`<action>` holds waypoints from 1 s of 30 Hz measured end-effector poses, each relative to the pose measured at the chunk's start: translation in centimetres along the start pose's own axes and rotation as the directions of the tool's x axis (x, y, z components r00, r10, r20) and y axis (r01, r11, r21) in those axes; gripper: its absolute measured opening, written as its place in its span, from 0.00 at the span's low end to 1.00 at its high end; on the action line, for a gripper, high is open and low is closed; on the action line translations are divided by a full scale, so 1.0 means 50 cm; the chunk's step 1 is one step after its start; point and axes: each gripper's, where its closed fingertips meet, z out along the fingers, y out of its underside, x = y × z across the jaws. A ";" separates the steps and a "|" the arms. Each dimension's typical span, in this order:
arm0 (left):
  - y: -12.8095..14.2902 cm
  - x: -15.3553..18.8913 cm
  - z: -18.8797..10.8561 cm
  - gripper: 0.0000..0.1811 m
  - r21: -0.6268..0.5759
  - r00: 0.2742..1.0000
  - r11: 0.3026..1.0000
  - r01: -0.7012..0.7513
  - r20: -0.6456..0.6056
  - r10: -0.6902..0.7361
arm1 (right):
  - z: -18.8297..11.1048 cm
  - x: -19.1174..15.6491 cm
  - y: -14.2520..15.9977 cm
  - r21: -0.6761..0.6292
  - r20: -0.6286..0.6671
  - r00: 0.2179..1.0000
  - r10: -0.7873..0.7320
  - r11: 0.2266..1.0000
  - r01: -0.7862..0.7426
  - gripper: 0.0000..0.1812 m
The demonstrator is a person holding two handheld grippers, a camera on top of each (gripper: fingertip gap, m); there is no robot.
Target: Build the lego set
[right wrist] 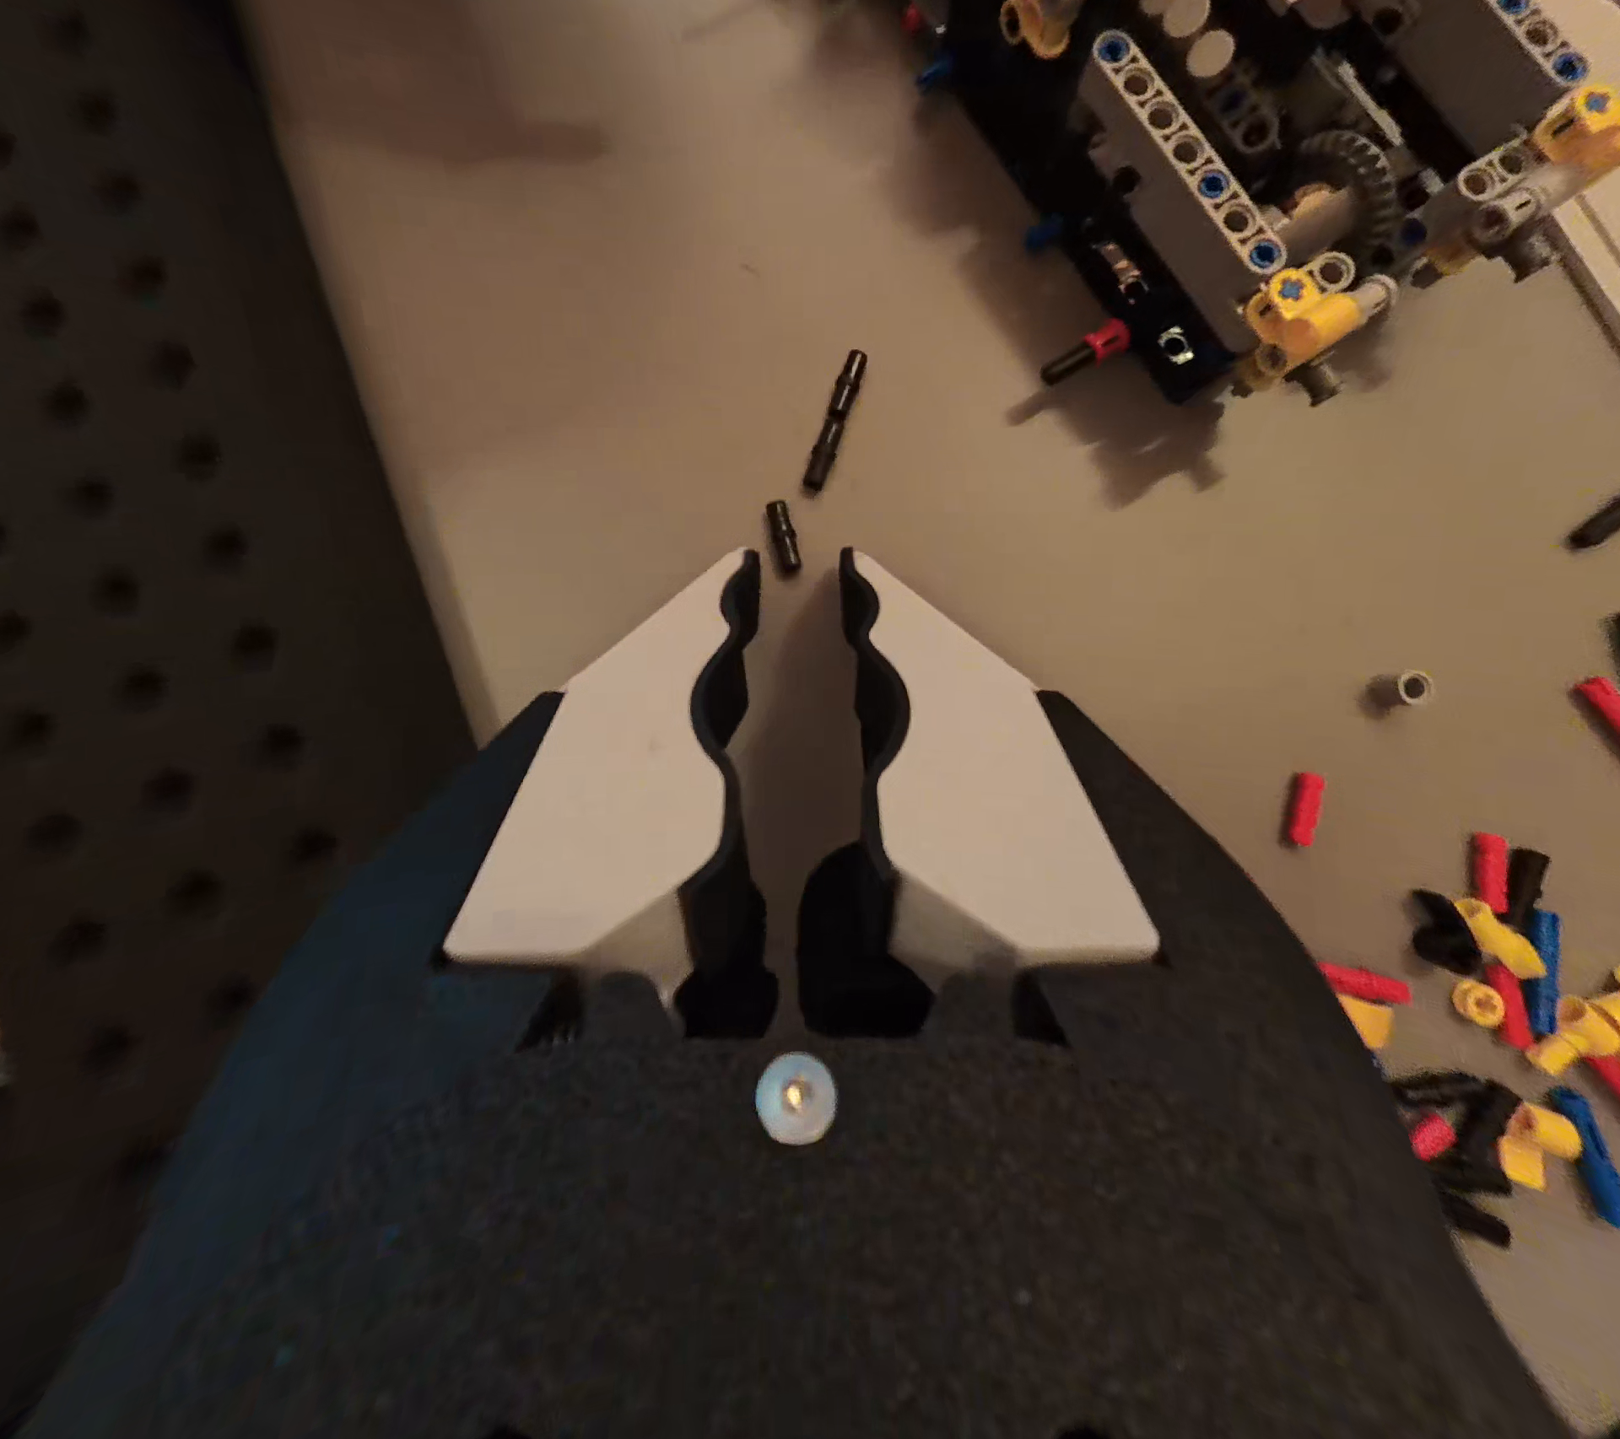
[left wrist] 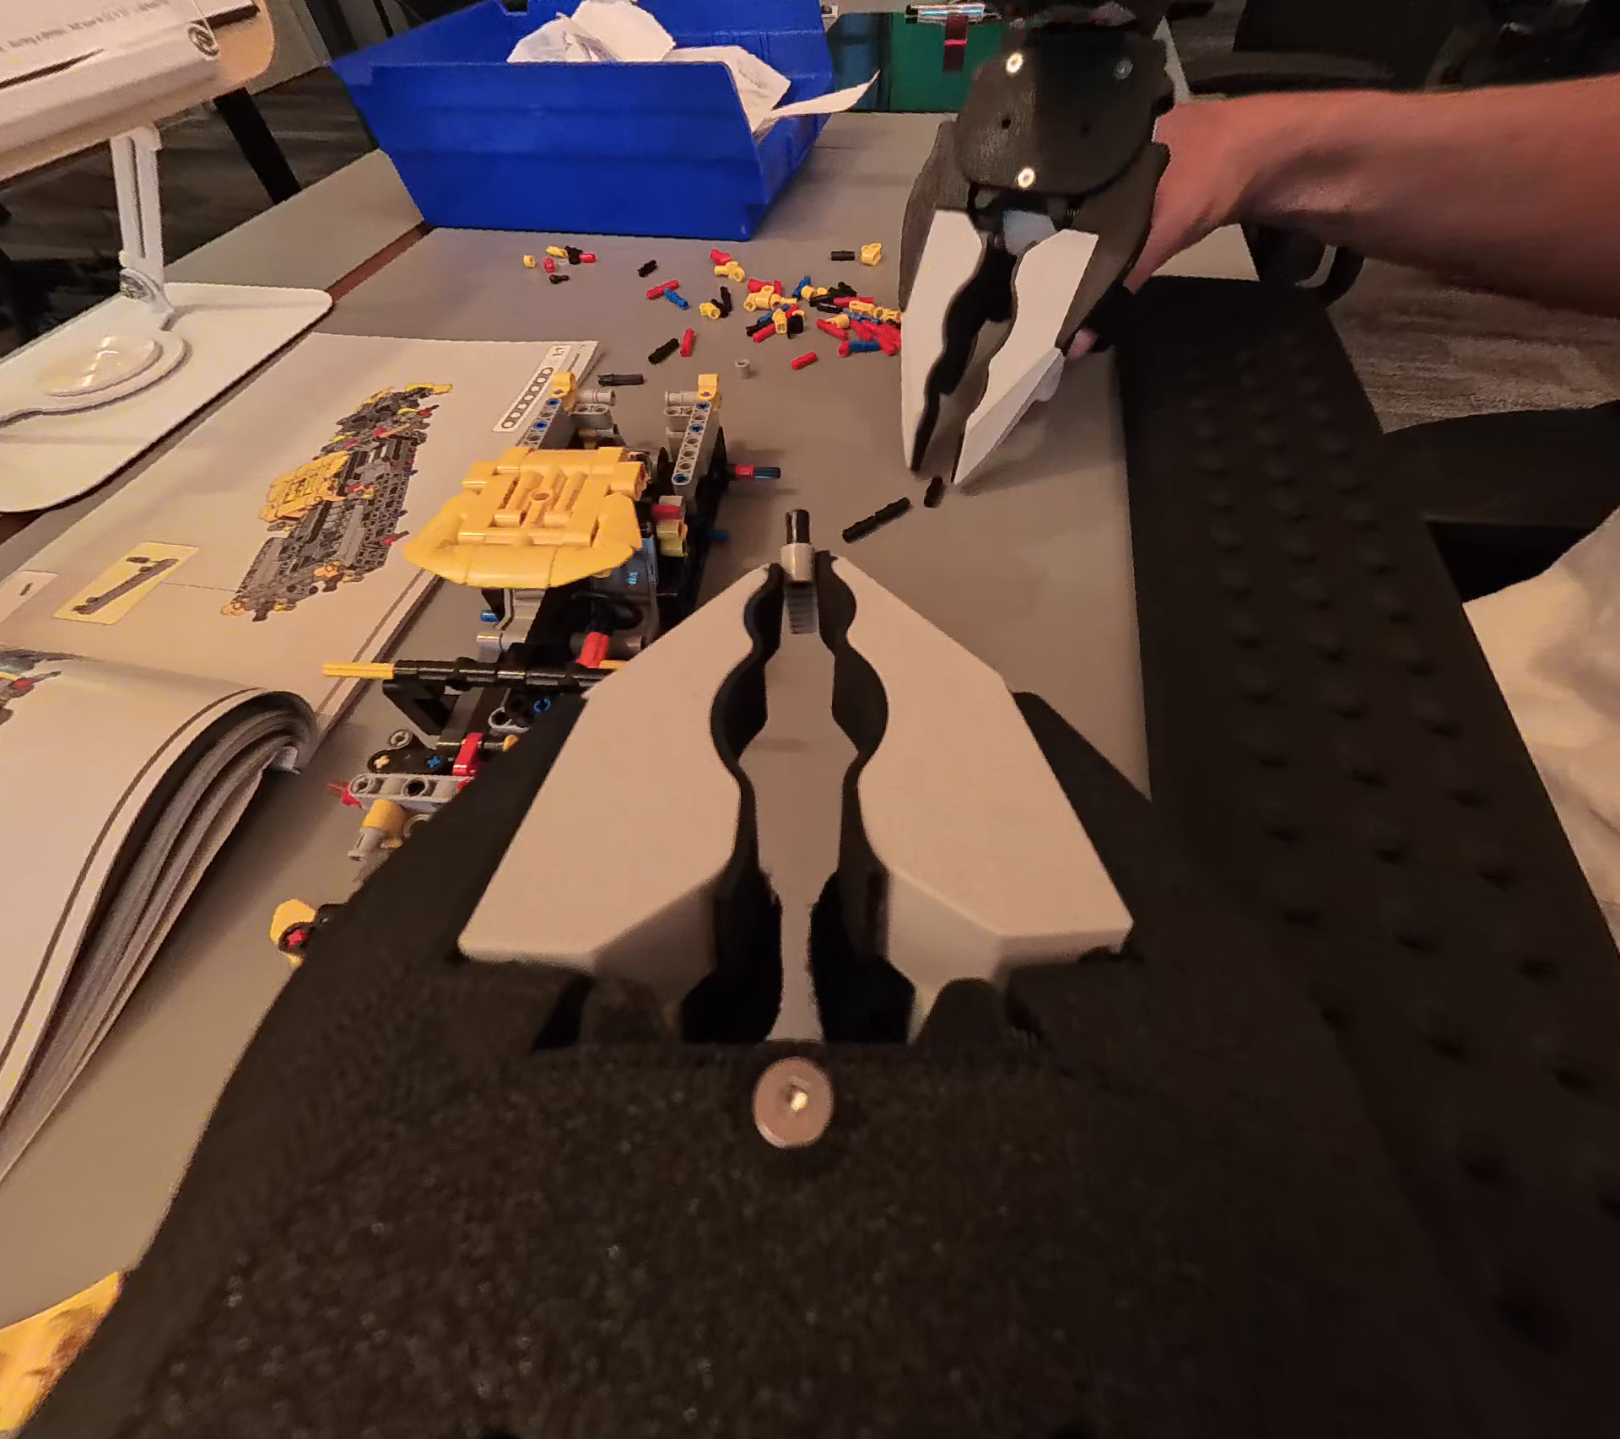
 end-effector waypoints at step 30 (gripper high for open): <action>0.006 0.007 0.003 0.04 -0.017 1.000 1.000 0.002 -0.017 -0.003 | -0.352 0.035 0.392 -0.886 -0.430 0.783 0.449 -0.042 -0.462 0.02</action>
